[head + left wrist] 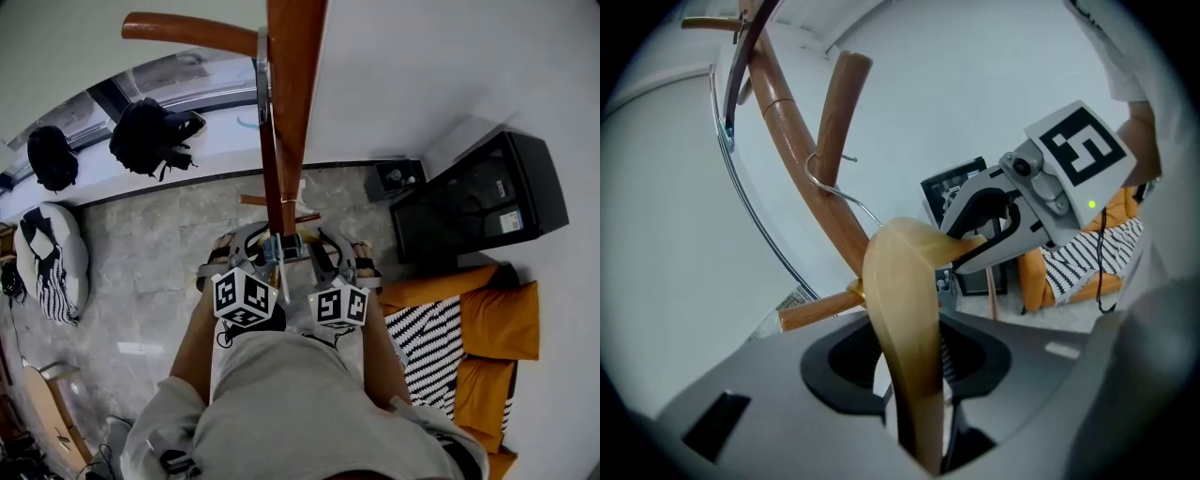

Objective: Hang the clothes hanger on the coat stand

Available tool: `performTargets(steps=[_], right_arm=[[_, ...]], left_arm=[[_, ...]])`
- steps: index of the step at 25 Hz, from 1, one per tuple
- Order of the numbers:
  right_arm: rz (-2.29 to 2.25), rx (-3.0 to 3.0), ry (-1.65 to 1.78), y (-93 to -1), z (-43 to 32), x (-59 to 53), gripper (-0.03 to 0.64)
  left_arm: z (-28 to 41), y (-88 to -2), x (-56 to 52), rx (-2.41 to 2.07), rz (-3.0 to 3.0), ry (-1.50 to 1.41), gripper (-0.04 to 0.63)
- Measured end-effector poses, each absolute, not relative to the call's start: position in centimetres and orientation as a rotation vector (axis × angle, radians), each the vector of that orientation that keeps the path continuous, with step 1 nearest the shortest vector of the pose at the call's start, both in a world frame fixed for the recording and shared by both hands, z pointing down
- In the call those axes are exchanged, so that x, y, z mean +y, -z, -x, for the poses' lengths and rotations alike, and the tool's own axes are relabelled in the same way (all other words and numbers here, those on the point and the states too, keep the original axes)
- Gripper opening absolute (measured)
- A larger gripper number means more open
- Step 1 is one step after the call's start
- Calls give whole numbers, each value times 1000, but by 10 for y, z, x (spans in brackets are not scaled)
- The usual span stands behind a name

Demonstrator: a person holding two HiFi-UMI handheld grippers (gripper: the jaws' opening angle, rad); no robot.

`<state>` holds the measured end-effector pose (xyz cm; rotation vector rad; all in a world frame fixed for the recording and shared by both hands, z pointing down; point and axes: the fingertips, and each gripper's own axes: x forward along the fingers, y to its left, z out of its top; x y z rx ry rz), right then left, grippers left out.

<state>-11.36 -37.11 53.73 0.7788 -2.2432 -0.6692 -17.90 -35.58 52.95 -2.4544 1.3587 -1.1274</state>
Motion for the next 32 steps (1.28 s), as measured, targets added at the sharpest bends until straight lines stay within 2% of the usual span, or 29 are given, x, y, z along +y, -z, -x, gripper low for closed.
performTargets(steps=[3,8,15,32], right_arm=[[-778,-2245,670,-537,114,-370,109],[-786,-2269,628,-537,115,-370,112],[-841,-2313,586,-527,108,-364,181],[-872,-2455,486,-508,89,-326,183]], left_arm=[[182,-529,-356,1388,2436,1132,135],[190,-525,-359,1473,2370,1129,183],[195,-518,-351,1565,2318,1152,242],[187,-504,-314,1720,2336,1019,244]])
